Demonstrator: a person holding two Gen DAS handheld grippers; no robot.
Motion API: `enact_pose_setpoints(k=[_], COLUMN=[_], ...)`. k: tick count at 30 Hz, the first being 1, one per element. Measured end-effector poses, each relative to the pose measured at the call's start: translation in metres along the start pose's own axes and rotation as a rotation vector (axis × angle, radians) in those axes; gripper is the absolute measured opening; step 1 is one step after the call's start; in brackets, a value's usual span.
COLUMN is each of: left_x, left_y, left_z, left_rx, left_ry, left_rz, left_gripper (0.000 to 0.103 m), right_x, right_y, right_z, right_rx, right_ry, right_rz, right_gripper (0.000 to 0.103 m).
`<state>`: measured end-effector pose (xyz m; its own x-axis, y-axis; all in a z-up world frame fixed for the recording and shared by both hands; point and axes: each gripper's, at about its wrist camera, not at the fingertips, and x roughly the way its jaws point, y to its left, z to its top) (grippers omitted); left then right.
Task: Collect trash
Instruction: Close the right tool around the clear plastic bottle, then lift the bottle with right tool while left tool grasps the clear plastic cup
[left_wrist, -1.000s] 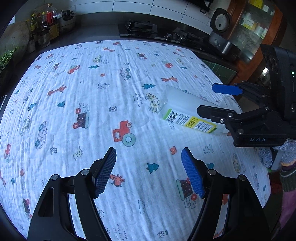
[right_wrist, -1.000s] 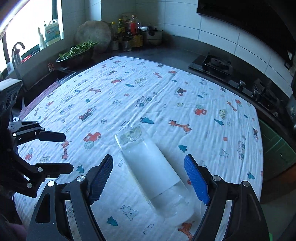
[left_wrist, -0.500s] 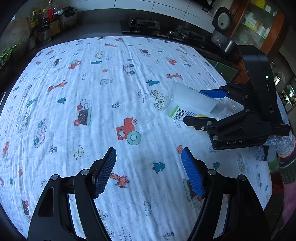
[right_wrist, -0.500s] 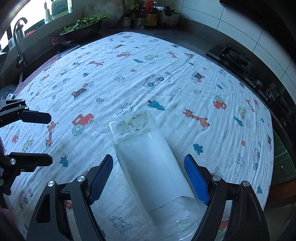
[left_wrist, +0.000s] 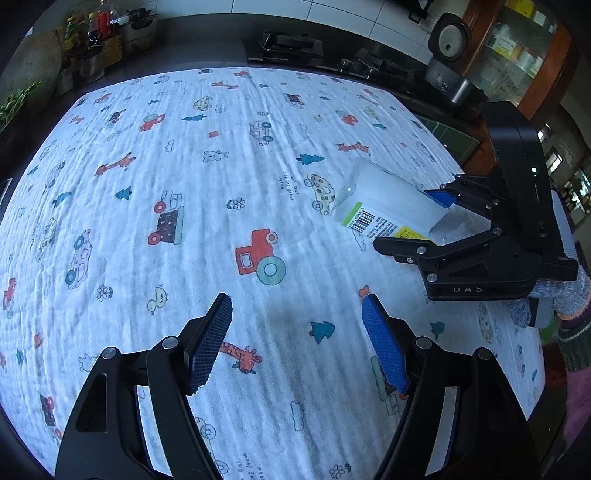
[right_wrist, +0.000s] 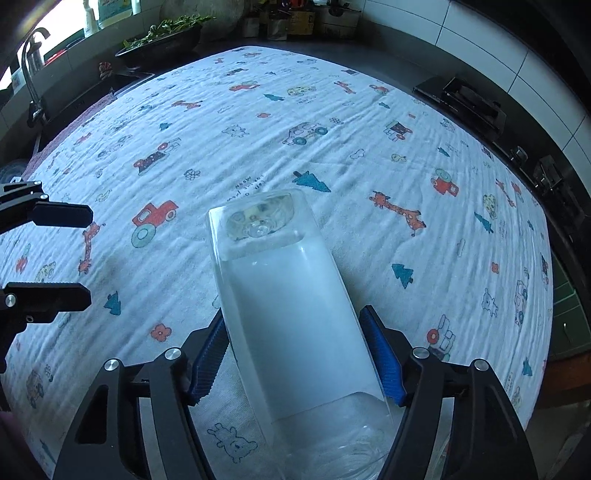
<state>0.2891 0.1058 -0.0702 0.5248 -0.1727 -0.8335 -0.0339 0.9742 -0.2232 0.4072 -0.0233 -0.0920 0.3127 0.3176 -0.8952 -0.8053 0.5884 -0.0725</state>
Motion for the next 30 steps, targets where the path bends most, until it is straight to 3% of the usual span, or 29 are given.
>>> enact_pose_setpoints(k=[8,17,30], left_x=[-0.004,-0.015,-0.007], left_y=[-0.005,-0.02,-0.095], left_z=[-0.001,-0.003,0.006], left_rx=[0.011,0.044,0.197], left_ry=[-0.008,-0.028,-0.063], left_rz=[0.006,0.005,-0.019], left_gripper=[0.072,0.072,0.072], right_x=[-0.014,-0.057,-0.14], right_y=[-0.001,0.003,-0.02], right_z=[-0.014,-0.038,-0.12], right_rx=[0.096,0.163,0.327], right_ry=[-0.038,-0.11,-0.185], right_rz=[-0.018,-0.039,-0.128], right_gripper=[0.058,0.055,0.053])
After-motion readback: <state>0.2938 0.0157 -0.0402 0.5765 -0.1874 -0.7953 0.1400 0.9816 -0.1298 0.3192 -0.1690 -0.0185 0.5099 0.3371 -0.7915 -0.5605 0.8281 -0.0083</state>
